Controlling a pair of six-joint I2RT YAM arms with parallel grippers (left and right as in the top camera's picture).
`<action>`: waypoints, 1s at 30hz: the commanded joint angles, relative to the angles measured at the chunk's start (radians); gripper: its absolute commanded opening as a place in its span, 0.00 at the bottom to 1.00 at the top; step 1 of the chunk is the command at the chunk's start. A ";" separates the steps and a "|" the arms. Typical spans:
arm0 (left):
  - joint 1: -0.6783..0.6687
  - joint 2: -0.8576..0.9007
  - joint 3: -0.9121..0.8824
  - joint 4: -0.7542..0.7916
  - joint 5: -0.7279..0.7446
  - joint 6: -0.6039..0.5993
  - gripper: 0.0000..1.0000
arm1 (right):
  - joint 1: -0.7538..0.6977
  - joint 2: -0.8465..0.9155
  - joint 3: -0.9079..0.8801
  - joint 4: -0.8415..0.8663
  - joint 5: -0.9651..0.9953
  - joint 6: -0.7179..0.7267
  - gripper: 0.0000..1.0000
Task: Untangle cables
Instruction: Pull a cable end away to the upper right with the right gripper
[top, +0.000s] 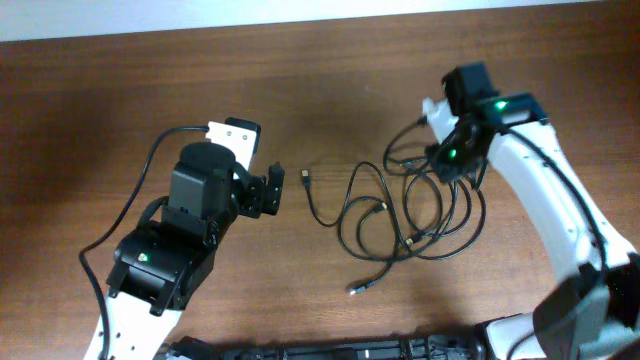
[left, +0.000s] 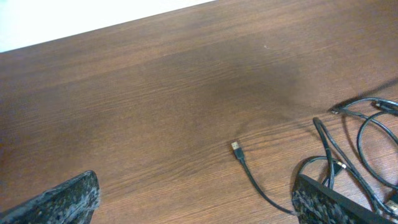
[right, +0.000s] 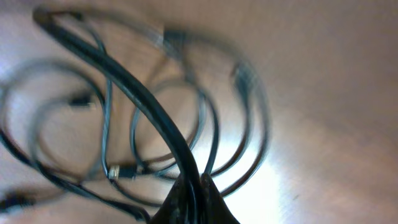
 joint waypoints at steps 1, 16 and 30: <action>0.006 -0.008 0.014 0.002 0.008 -0.013 0.99 | -0.005 -0.072 0.277 -0.089 0.007 0.008 0.04; 0.006 -0.008 0.014 0.002 0.008 -0.013 0.99 | -0.005 -0.274 0.823 0.077 -0.042 0.006 0.04; 0.006 -0.008 0.014 0.030 0.405 -0.014 0.99 | -0.005 -0.280 0.822 0.435 -0.080 0.007 0.04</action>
